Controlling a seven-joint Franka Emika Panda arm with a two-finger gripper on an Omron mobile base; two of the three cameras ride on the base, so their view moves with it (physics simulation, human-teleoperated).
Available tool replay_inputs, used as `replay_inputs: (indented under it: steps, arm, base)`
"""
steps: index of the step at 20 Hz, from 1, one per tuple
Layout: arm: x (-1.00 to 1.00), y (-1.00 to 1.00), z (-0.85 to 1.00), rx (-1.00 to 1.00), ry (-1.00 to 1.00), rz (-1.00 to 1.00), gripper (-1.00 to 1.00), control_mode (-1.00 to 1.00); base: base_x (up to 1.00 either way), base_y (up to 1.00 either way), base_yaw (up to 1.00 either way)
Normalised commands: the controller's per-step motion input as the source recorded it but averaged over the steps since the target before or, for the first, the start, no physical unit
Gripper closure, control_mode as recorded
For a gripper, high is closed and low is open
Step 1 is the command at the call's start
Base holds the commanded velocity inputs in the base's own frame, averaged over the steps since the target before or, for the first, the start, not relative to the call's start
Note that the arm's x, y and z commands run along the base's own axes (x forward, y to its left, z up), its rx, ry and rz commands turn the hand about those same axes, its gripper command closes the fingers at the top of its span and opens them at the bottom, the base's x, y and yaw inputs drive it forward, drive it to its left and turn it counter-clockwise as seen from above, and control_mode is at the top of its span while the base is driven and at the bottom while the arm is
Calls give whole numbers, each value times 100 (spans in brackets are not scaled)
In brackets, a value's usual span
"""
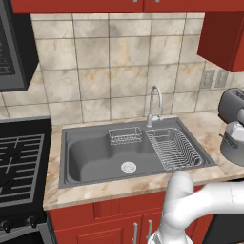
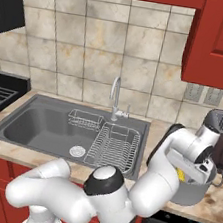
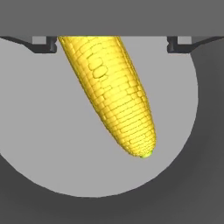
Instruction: Dump the corn from the pot into the sink. Then turn on the water and wash the corn. Then turn off the water and put the corn back in the pot.
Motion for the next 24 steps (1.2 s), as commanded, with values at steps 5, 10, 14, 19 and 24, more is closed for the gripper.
replay_inputs:
  steps: [5,10,14,19,24]
  arm:
    - [0,0,-19,0,-8,-3,-100,-100]
    - [2,4,-24,0,-11,0,-100,-100]
    - [0,11,-11,0,-5,0,100,-100]
    - [0,19,0,0,0,1,100,-100]
    - [0,0,0,0,0,0,100,-100]
  base:
    - [0,0,0]
    - [0,0,0]
    - [0,0,0]
    - [0,0,0]
    - [0,0,0]
